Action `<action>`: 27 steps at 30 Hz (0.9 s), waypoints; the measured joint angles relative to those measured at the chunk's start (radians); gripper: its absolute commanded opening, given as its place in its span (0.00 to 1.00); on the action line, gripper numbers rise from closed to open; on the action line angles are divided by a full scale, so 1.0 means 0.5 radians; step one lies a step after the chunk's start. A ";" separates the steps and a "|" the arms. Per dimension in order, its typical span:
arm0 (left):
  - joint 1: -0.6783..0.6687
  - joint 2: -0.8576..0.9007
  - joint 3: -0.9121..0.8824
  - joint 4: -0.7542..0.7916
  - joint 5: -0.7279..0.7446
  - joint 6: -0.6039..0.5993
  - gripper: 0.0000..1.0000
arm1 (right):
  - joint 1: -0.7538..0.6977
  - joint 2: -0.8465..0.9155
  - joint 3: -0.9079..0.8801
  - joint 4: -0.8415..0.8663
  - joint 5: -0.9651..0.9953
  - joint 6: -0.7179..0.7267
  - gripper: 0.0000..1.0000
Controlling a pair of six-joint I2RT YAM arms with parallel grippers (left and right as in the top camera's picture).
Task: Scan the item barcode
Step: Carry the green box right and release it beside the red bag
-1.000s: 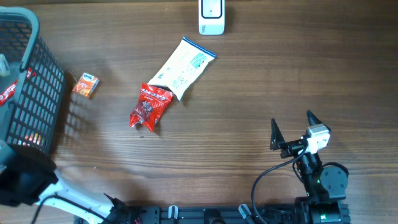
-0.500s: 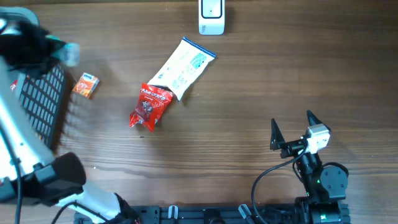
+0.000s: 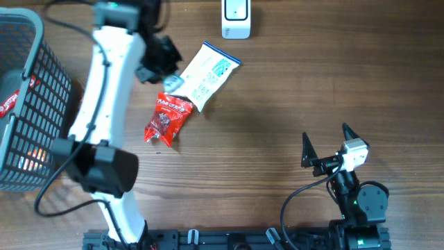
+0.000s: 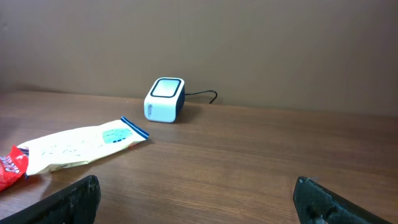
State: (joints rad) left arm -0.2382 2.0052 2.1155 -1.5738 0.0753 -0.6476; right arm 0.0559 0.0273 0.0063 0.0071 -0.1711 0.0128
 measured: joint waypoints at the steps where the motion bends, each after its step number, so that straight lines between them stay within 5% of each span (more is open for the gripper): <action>1: -0.037 0.020 -0.041 0.038 -0.008 0.000 0.26 | 0.000 0.000 0.000 0.000 0.000 0.000 1.00; 10: -0.272 0.183 -0.594 0.456 -0.031 -0.001 0.31 | 0.000 0.001 0.000 0.000 0.000 0.000 1.00; 11: -0.281 0.194 -0.658 0.508 -0.037 -0.001 0.43 | 0.000 0.001 0.000 0.000 0.000 0.000 1.00; 12: -0.285 0.199 -0.705 0.544 -0.038 0.006 1.00 | 0.000 0.001 0.000 0.000 0.000 0.000 1.00; 19: -0.277 0.212 -0.867 0.604 -0.082 0.021 1.00 | 0.000 0.002 0.000 0.000 0.000 0.000 1.00; 27: -0.111 0.237 -0.373 0.018 -0.104 0.036 1.00 | 0.000 0.002 0.000 0.000 0.000 0.000 1.00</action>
State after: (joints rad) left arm -0.2939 2.1239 1.9289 -1.5650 0.0235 -0.6296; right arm 0.0559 0.0280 0.0063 0.0071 -0.1711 0.0128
